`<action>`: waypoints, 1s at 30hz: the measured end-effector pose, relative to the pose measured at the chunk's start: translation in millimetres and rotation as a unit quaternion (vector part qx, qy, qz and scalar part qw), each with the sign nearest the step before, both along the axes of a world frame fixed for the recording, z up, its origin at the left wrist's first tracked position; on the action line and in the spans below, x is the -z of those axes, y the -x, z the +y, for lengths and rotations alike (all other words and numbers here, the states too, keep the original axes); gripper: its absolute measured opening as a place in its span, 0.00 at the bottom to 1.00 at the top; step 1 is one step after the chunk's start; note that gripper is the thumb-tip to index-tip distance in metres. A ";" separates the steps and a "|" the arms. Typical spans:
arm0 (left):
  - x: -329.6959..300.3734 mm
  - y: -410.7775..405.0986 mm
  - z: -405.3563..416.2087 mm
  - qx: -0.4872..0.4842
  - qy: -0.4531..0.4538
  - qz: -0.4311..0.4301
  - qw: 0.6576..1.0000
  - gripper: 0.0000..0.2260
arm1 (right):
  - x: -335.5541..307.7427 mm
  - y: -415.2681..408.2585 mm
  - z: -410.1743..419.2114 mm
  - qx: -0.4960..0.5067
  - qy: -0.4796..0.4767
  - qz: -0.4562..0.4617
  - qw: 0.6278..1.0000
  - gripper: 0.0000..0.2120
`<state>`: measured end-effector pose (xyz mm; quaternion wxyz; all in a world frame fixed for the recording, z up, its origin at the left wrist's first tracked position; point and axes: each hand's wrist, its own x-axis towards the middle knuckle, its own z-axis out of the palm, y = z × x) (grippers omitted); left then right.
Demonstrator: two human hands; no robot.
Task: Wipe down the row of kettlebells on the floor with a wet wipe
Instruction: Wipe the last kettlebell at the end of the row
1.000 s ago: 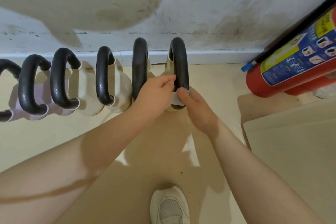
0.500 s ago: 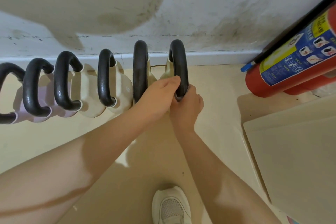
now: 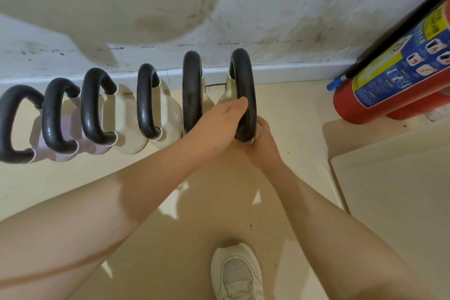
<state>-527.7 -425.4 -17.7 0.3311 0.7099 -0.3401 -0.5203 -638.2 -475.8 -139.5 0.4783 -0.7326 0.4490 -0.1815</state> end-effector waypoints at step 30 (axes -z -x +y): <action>-91.7 55.8 -33.4 -0.015 0.088 0.186 0.978 0.04 | -207.2 88.1 9.4 0.133 -0.070 -0.272 0.950 0.13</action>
